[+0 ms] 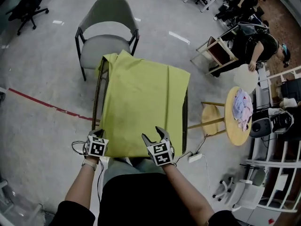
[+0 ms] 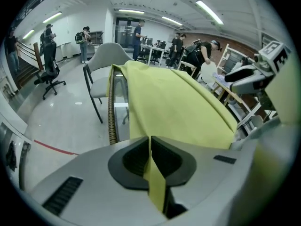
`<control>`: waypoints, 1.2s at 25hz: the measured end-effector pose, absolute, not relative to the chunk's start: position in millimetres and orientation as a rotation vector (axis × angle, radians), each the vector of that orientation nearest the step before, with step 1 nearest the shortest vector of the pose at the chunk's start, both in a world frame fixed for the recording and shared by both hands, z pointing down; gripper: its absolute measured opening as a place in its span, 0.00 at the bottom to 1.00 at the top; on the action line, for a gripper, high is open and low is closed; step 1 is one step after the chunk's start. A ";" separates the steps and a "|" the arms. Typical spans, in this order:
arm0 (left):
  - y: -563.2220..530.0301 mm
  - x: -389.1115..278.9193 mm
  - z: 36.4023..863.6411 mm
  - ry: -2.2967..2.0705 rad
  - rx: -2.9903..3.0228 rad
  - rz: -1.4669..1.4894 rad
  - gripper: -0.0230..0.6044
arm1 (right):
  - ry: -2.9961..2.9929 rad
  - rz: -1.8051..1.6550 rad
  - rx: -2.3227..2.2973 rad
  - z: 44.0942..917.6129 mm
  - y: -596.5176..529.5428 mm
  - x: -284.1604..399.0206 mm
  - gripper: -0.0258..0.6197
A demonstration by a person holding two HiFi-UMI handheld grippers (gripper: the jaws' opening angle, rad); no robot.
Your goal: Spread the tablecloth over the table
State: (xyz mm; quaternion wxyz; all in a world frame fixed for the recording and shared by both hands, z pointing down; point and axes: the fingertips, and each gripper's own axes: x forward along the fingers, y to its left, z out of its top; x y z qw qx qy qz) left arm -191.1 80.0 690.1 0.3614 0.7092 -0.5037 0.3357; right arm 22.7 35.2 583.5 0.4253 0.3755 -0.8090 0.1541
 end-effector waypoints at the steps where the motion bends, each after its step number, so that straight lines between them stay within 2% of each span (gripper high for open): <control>1: 79.8 -183.7 685.3 -1.279 1.840 0.842 0.08 | -2.030 0.389 0.934 582.8 34.7 19.3 0.48; 12: 82.6 -123.1 632.2 -1.138 1.959 0.628 0.06 | -2.163 0.672 0.860 576.5 26.2 -44.0 0.48; 17: 81.1 -105.4 608.7 -1.089 2.025 0.575 0.06 | -2.181 0.992 0.843 582.2 18.7 -70.1 0.48; 25: 84.8 -71.0 577.9 -0.974 2.168 0.553 0.06 | -2.099 1.187 0.834 596.4 12.9 -79.9 0.48; 30: 88.7 -60.7 573.8 -0.893 2.207 0.509 0.06 | -2.037 1.264 0.831 610.2 21.4 -74.8 0.34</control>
